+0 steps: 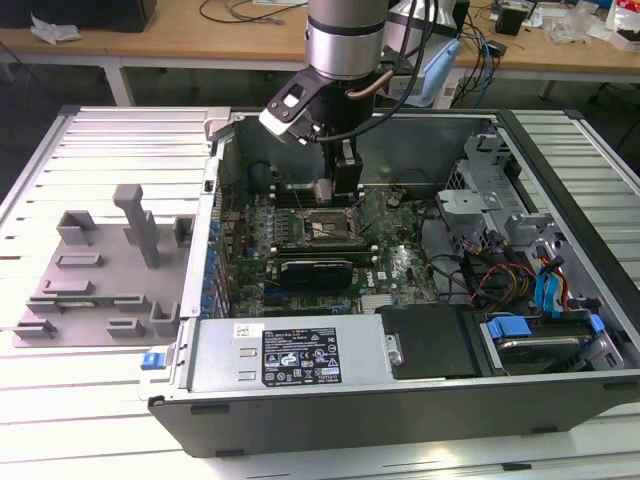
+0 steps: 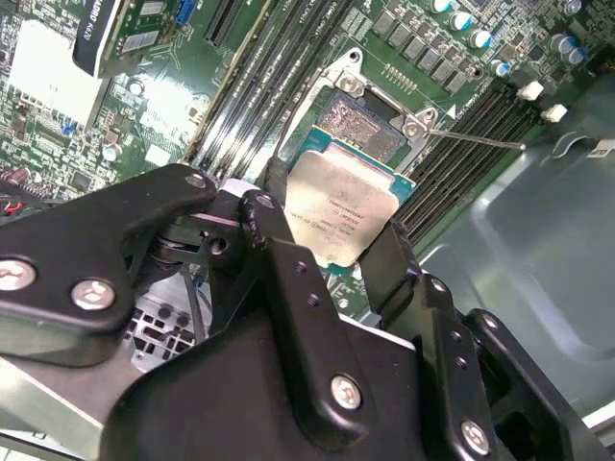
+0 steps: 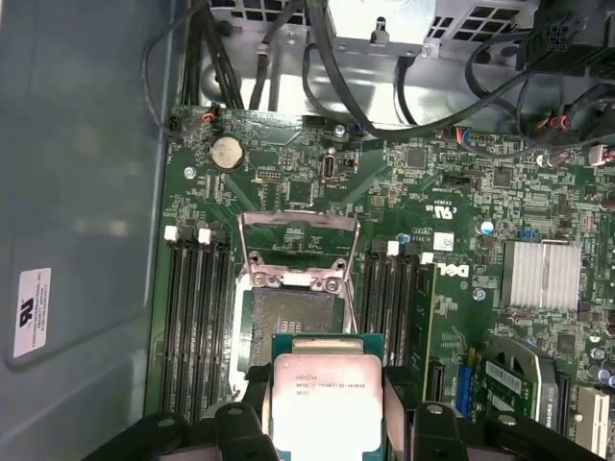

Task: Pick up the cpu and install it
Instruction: 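Place the cpu into insertion slot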

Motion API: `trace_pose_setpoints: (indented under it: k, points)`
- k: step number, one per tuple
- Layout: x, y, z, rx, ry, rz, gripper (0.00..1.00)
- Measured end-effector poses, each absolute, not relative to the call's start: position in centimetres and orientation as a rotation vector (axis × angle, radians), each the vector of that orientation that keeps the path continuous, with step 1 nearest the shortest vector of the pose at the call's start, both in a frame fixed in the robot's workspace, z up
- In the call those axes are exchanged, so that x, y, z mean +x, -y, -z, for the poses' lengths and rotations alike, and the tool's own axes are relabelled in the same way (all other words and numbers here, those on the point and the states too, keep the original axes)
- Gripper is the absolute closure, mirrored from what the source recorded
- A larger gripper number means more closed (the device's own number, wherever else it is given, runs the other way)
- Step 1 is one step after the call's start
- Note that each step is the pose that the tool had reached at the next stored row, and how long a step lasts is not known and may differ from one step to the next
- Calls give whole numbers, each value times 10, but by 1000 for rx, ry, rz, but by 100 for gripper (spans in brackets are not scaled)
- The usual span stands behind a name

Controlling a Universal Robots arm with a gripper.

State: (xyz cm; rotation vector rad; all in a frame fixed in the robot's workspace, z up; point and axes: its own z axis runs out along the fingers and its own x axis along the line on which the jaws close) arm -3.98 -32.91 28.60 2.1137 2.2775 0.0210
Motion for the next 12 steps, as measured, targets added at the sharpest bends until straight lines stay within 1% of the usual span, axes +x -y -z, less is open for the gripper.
trace_pose_setpoints:
  k: [12]
  points:
    - [-40,329,-280,2137,-2255,-21,45]
